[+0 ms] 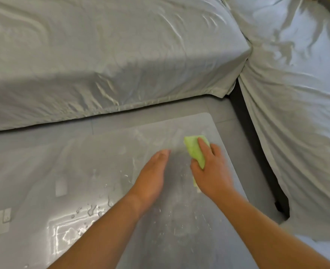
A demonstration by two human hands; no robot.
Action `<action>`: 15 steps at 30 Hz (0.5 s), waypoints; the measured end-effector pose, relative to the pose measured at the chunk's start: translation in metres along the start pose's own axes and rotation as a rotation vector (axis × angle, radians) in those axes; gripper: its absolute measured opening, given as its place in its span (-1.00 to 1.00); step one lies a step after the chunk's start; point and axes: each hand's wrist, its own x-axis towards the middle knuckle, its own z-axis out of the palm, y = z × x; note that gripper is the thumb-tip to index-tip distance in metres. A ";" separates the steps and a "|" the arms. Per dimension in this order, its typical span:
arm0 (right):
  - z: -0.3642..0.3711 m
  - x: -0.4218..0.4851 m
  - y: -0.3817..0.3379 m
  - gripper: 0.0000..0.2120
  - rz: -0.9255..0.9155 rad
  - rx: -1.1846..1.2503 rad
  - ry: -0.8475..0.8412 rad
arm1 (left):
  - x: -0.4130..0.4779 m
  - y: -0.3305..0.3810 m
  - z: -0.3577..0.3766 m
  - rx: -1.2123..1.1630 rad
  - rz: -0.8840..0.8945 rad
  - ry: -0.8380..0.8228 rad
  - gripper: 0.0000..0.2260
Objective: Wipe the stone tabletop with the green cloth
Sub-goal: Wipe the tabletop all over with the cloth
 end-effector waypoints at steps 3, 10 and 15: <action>0.014 0.031 0.019 -0.39 -0.019 -0.299 -0.032 | 0.024 -0.013 -0.022 0.480 0.189 0.216 -0.74; 0.032 0.043 0.044 -0.46 -0.335 -0.466 -0.141 | 0.032 -0.067 -0.082 1.247 0.140 0.395 -0.42; 0.027 0.091 0.039 -0.48 -0.117 -0.331 -0.063 | 0.030 -0.075 -0.088 1.310 0.039 0.338 -0.33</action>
